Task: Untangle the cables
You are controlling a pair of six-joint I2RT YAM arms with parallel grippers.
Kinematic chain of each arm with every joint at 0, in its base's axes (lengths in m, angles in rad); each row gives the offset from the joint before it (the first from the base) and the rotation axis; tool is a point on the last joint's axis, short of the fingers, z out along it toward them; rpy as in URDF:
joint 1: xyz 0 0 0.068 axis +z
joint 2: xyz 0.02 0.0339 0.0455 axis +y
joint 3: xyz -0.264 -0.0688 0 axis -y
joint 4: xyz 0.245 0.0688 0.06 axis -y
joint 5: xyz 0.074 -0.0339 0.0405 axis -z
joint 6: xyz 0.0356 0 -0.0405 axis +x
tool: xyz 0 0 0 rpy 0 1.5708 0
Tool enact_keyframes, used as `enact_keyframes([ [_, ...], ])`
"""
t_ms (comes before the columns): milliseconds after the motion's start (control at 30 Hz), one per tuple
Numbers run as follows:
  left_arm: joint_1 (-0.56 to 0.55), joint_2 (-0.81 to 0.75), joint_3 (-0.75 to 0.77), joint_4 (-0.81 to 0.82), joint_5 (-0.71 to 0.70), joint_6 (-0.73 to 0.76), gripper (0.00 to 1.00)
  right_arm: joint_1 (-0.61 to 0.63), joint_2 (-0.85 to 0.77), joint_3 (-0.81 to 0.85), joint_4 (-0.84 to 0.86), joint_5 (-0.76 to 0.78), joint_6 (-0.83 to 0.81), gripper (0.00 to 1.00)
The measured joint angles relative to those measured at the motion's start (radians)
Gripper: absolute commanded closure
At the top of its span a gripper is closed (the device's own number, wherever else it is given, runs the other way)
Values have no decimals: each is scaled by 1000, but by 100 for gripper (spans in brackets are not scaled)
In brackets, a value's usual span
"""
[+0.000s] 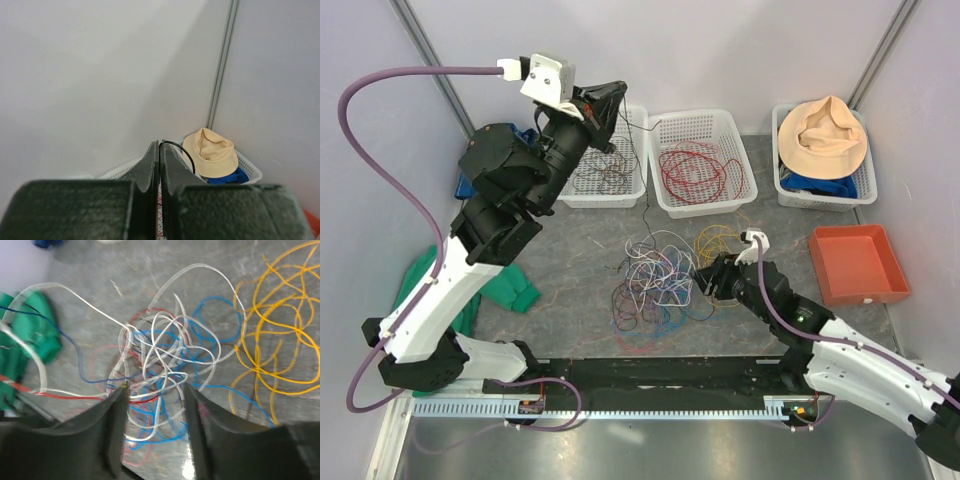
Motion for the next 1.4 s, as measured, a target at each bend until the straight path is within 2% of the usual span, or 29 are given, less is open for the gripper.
enact_keyframes([
  [33, 0, 0, 2, 2, 0, 3, 98, 0, -19, 2, -1, -3, -5, 26],
  [133, 0, 3, 2, -1, -1, 7, 98, 0, -76, 47, -24, -13, -37, 20],
  [267, 0, 8, -7, -4, -1, 8, 98, 0, -107, 166, -20, -48, -101, 19],
  [400, 0, 11, -25, -5, 2, 8, 98, 0, -101, 225, 59, -115, -164, 19],
  [633, 0, 19, -35, -23, 15, 3, 98, 0, 64, 284, 264, -218, -275, 20],
  [900, 0, 19, -70, -28, 19, -10, 98, 3, 312, 367, 455, -296, -298, 22],
  [967, 0, 19, -82, -28, 19, -11, 98, 3, 347, 385, 496, -305, -298, 28],
  [1067, 0, 18, -100, -28, 18, -13, 98, 5, 402, 422, 557, -315, -290, 85],
  [1100, 0, 17, -108, -28, 18, -14, 98, 5, 418, 433, 572, -318, -294, 100],
  [1200, 0, 10, -134, -29, 16, -14, 98, 5, 446, 465, 565, -309, -286, 100],
  [1333, 0, -12, -171, -26, -21, -14, 98, 7, 424, 532, 433, -242, -308, 100],
  [1367, 0, -23, -187, -24, -35, -14, 94, 7, 417, 558, 396, -223, -316, 100],
  [1400, 1, -32, -202, -24, -50, -19, 86, 8, 409, 603, 337, -191, -329, 100],
])
